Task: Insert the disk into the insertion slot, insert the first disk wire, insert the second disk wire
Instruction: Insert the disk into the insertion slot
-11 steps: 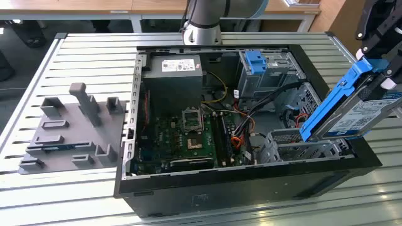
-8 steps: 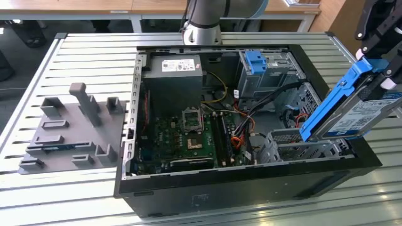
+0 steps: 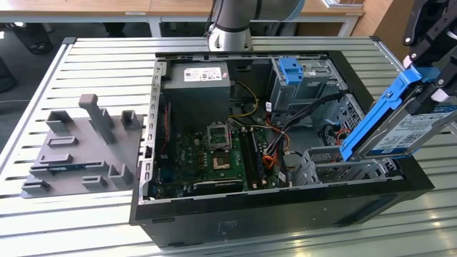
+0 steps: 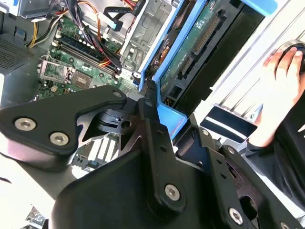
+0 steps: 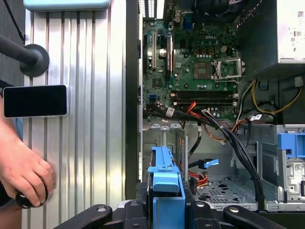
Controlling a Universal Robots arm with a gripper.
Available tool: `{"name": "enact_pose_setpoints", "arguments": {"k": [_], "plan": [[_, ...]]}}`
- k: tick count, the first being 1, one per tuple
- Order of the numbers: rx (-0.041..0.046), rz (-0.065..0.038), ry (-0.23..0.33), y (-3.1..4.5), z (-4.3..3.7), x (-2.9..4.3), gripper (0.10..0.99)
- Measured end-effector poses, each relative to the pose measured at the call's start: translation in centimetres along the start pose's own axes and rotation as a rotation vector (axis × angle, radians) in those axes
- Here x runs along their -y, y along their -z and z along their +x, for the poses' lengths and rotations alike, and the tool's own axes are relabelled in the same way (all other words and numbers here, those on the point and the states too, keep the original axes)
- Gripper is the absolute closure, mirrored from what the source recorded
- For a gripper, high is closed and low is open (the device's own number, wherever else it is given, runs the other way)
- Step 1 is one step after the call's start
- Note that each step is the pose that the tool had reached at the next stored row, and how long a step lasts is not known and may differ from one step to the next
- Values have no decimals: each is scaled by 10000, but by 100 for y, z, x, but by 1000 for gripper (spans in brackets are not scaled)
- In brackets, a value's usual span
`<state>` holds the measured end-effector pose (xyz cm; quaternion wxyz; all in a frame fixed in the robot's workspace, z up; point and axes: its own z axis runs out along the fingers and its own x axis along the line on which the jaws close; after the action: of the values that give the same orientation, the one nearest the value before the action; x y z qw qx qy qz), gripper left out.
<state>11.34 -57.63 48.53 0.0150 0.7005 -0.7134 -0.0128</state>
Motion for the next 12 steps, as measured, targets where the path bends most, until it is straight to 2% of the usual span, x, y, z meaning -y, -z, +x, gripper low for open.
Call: {"name": "enact_pose_setpoints", "arguments": {"k": [12], "plan": [[1,0,1,-2,1,-27,722]]}}
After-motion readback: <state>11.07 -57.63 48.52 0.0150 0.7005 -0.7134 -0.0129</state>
